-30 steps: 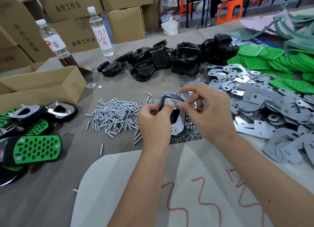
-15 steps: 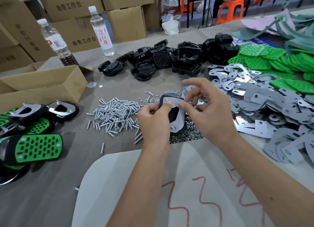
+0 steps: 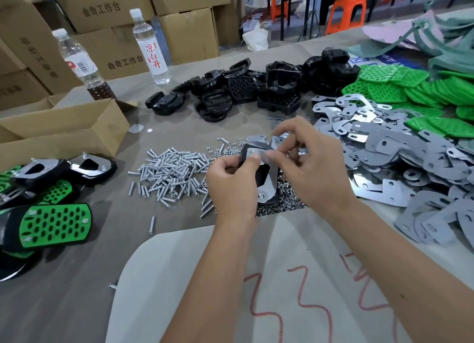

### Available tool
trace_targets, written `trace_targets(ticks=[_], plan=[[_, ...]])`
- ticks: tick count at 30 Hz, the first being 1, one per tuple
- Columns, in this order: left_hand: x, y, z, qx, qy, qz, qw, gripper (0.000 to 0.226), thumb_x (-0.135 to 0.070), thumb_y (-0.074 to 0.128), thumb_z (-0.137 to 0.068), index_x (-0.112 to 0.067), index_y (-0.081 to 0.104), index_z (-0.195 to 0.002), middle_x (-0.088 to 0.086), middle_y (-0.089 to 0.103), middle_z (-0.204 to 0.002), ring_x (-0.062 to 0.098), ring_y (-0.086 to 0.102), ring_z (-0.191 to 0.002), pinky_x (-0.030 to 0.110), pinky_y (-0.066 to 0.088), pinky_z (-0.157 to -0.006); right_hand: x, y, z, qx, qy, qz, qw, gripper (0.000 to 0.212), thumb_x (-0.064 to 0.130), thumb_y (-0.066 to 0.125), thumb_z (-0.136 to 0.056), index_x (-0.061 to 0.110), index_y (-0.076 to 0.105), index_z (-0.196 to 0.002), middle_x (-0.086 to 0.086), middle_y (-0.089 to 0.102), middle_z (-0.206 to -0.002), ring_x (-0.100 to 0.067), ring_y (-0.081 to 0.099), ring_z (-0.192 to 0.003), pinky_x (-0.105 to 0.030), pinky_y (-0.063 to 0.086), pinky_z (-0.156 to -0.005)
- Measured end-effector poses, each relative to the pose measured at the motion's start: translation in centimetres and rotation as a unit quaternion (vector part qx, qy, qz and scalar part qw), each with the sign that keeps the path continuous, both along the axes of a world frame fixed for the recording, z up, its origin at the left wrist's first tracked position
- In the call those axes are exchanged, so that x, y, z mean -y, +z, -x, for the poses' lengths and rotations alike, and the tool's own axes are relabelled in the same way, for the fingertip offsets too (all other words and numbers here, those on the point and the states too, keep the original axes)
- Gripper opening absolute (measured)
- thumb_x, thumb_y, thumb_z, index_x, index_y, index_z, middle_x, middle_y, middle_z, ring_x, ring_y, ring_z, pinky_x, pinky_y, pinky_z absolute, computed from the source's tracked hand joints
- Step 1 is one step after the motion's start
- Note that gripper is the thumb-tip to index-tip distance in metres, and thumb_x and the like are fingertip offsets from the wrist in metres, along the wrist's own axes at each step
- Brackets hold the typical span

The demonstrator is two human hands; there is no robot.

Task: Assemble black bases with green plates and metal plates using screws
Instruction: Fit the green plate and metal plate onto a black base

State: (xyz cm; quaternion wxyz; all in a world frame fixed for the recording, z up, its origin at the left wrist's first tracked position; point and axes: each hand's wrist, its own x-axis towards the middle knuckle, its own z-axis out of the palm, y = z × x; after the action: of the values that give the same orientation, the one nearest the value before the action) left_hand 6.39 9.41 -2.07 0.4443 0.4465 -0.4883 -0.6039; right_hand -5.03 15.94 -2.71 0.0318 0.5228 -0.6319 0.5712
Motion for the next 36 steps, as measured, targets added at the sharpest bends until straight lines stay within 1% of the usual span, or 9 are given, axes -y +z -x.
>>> trace_targets(ticks=[3,5,8,10,17,22,27,32,36], plan=[[0.5,0.4,-0.3,0.002,0.021,0.003,1.0,0.031,-0.033,0.076,-0.064,-0.012,0.062,-0.081,0.008,0.068,-0.08,0.021,0.063,-0.069,0.044,0.056,-0.074,-0.1,0.1,0.3,-0.126,0.02,-0.067,0.99,0.022,0.006,0.066,-0.095,0.015,0.063,-0.115,0.006,0.056,-0.09,-0.014,0.051,-0.087,-0.022,0.043,-0.073],[0.9,0.6,-0.6,0.011,0.021,0.011,1.0,0.029,-0.032,0.076,-0.065,-0.012,0.061,-0.081,0.011,0.069,-0.082,0.024,0.065,-0.073,0.051,0.059,-0.08,0.0,0.1,0.1,-0.149,0.007,-0.098,0.984,0.015,0.011,0.061,-0.098,0.013,0.061,-0.112,0.007,0.05,-0.095,-0.015,0.048,-0.092,-0.034,0.046,-0.079],[1.5,0.9,-1.2,0.031,0.0,0.013,0.999,0.028,-0.028,0.078,-0.067,-0.012,0.06,-0.081,0.015,0.069,-0.084,0.026,0.064,-0.074,0.056,0.058,-0.082,0.0,0.3,-0.3,-0.163,0.006,-0.14,0.977,0.009,0.024,0.051,-0.101,0.017,0.054,-0.104,0.005,0.046,-0.1,-0.02,0.048,-0.093,-0.047,0.049,-0.077],[1.9,0.8,-1.5,0.052,-0.011,0.022,0.998,0.024,-0.02,0.081,-0.075,-0.01,0.061,-0.083,0.018,0.071,-0.084,0.026,0.064,-0.072,0.051,0.058,-0.076,-0.1,0.4,-0.3,-0.172,0.014,-0.161,0.972,0.005,0.024,0.052,-0.103,0.019,0.051,-0.105,0.003,0.044,-0.102,-0.022,0.048,-0.088,-0.05,0.05,-0.073],[2.9,0.8,-2.3,0.089,-0.042,0.052,0.994,0.02,-0.014,0.08,-0.082,-0.013,0.06,-0.077,-0.003,0.062,-0.065,0.014,0.055,-0.058,0.028,0.045,-0.06,-0.4,0.7,-0.7,-0.197,0.029,-0.164,0.966,0.01,0.017,0.056,-0.104,0.024,0.054,-0.11,0.004,0.043,-0.104,-0.024,0.048,-0.082,-0.05,0.051,-0.064],[2.4,1.3,-2.3,0.088,-0.046,0.053,0.994,0.027,-0.033,0.076,-0.061,-0.015,0.058,-0.073,0.002,0.06,-0.069,0.019,0.053,-0.064,0.034,0.044,-0.063,-0.4,0.9,-0.7,-0.211,0.017,-0.17,0.963,0.011,0.015,0.057,-0.103,0.026,0.054,-0.108,0.003,0.042,-0.102,-0.024,0.044,-0.079,-0.05,0.051,-0.06],[2.4,1.5,-2.6,0.099,-0.047,0.07,0.992,0.028,-0.033,0.076,-0.059,-0.016,0.059,-0.073,0.001,0.061,-0.066,0.018,0.056,-0.061,0.035,0.046,-0.063,-0.4,1.3,-1.1,-0.23,0.01,-0.189,0.955,0.004,0.025,0.051,-0.103,0.026,0.053,-0.106,0.002,0.044,-0.102,-0.021,0.043,-0.083,-0.046,0.049,-0.061],[2.2,1.5,-2.5,0.106,-0.053,0.085,0.989,0.032,-0.033,0.078,-0.06,-0.013,0.062,-0.079,0.003,0.066,-0.067,0.02,0.06,-0.06,0.038,0.05,-0.063,-0.2,1.2,-1.5,-0.246,-0.026,-0.199,0.948,0.016,0.031,0.047,-0.104,0.017,0.053,-0.102,0.001,0.042,-0.101,-0.016,0.032,-0.084,-0.041,0.043,-0.057],[2.0,1.6,-2.4,0.094,-0.047,0.069,0.992,0.028,-0.031,0.077,-0.06,-0.014,0.062,-0.077,-0.001,0.066,-0.063,0.017,0.06,-0.056,0.035,0.049,-0.06,0.0,1.0,-2.2,-0.258,-0.07,-0.19,0.945,0.028,0.038,0.038,-0.105,0.015,0.052,-0.097,0.0,0.043,-0.097,-0.017,0.035,-0.082,-0.035,0.035,-0.053]])
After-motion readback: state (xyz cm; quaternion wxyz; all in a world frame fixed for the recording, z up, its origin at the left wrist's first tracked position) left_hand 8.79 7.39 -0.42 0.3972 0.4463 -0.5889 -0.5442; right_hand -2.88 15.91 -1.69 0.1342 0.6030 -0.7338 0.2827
